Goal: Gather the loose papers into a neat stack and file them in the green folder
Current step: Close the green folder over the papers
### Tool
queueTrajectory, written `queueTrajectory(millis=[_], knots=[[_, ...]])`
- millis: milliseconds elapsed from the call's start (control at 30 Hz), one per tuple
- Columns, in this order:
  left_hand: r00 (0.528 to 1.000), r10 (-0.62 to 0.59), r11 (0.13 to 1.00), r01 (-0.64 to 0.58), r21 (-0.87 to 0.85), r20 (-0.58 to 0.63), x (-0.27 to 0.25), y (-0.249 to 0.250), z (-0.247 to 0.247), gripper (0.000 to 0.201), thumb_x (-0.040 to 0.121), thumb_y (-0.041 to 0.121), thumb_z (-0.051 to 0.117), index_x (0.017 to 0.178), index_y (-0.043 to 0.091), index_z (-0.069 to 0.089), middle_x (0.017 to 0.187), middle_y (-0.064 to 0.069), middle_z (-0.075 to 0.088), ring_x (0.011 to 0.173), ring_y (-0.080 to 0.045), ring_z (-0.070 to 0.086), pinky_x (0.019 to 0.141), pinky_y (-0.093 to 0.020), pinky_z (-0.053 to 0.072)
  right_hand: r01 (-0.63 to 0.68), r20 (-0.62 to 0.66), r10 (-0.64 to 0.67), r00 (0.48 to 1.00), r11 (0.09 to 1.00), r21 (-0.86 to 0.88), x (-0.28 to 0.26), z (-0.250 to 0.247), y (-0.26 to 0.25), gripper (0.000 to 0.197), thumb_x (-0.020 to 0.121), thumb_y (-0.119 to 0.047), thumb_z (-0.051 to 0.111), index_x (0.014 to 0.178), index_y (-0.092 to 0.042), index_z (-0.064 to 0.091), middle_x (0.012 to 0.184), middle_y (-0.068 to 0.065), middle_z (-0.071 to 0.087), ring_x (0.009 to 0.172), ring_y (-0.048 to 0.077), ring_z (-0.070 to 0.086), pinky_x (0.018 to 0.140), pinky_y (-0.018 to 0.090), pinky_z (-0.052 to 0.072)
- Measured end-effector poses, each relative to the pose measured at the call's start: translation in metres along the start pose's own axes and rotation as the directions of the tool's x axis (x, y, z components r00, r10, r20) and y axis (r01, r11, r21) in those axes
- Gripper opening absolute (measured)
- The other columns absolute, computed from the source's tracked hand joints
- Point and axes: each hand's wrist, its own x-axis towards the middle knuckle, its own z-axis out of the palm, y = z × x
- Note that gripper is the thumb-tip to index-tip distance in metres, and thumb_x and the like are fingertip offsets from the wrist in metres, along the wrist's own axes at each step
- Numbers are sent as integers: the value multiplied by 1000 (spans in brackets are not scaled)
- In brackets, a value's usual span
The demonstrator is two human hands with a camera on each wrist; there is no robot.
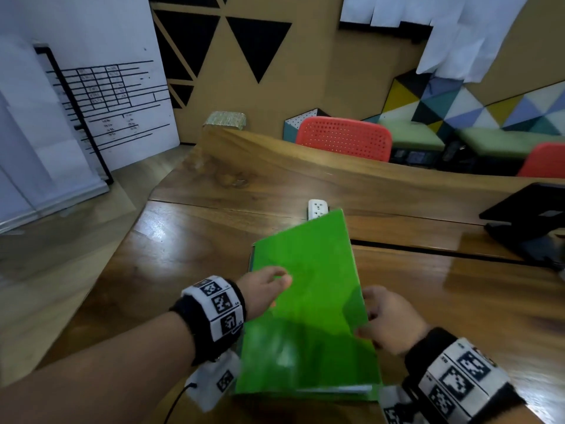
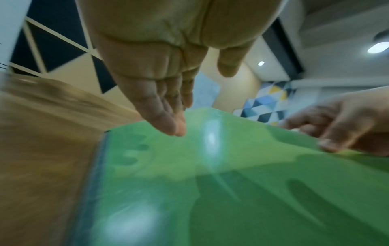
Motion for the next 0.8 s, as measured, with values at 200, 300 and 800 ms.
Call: queueTrajectory(millis=[200, 300, 800], knots=[[937, -335, 854, 347, 388, -102, 22, -52, 2, 60, 89, 45, 46, 135, 7, 40, 138, -14, 49, 123, -28, 50, 99, -33, 42, -280, -40, 277, 960, 949, -147, 20, 17, 58, 19, 76, -4, 66, 78, -19, 54, 80, -5, 54, 78, 13, 55, 64, 26, 52], [909, -415, 812, 391, 433, -44, 28, -60, 14, 55, 90, 44, 44, 131, 6, 44, 129, -13, 54, 108, -25, 54, 87, -31, 44, -329, -36, 329, 944, 922, -203, 32, 31, 72, 11, 83, -8, 57, 76, -15, 55, 78, -2, 53, 79, 15, 53, 71, 27, 50], [905, -398, 868, 425, 256, -150, 29, -73, 31, 38, 89, 25, 53, 124, 10, 50, 125, -10, 59, 106, -25, 59, 85, -30, 48, -386, -91, 381, 920, 921, -43, 47, 50, 81, 26, 93, -14, 48, 112, -7, 65, 115, 9, 65, 92, 17, 59, 73, 22, 51]])
